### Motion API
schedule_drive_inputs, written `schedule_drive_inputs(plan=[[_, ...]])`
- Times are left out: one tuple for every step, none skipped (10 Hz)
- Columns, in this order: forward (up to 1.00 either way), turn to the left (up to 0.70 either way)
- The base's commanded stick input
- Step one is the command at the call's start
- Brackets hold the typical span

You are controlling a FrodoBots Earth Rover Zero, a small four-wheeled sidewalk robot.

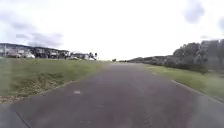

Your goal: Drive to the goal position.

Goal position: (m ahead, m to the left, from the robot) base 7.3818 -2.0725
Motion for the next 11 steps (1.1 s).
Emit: schedule_drive_inputs(plan=[[0.7,0.02],[0.7,0.02],[0.7,0.02],[0.7,0.01],[0.7,0.0],[0.7,0.02],[0.7,0.02],[0.7,0.02],[0.7,0.02],[0.7,0.02],[0.7,0.02]])
